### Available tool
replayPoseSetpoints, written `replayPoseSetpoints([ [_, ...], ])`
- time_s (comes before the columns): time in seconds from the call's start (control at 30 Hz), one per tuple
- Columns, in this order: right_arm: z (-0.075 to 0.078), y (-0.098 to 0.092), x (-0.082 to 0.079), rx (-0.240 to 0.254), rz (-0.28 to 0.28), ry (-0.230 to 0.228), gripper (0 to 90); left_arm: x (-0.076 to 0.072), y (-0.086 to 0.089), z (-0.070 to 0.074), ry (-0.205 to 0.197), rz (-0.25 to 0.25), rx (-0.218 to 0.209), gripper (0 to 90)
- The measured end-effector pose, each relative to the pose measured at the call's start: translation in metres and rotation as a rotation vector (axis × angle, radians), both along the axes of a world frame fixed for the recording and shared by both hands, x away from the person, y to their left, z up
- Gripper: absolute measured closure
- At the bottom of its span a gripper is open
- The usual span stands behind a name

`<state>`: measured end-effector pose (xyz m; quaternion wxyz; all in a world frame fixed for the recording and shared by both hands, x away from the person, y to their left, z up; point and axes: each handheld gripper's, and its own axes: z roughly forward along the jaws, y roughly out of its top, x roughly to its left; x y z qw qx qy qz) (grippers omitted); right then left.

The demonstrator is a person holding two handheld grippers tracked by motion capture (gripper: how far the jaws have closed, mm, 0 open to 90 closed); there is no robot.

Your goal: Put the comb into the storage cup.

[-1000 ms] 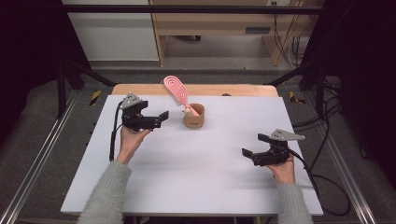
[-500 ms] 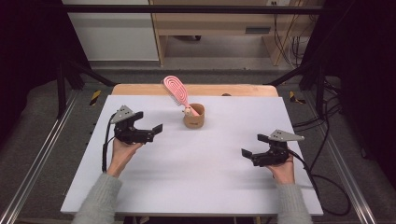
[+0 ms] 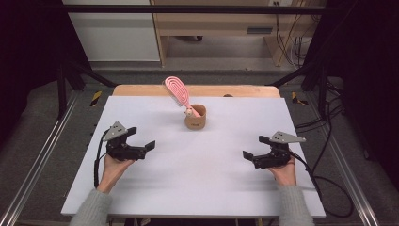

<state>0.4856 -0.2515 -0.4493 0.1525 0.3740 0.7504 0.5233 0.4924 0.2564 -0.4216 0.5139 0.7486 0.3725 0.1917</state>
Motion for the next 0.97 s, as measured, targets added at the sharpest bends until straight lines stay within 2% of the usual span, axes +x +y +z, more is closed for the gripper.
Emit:
replayPoseSetpoints([
  [0.33, -0.001, 0.0, -0.001, 0.002, 0.001, 0.001, 0.0, -0.01, 0.019, -0.019, 0.031, 0.018, 0.017, 0.0],
  [0.97, -0.006, 0.0, -0.002, 0.005, 0.003, 0.009, 0.0, -0.021, 0.038, -0.032, 0.044, 0.034, 0.019, 0.0],
])
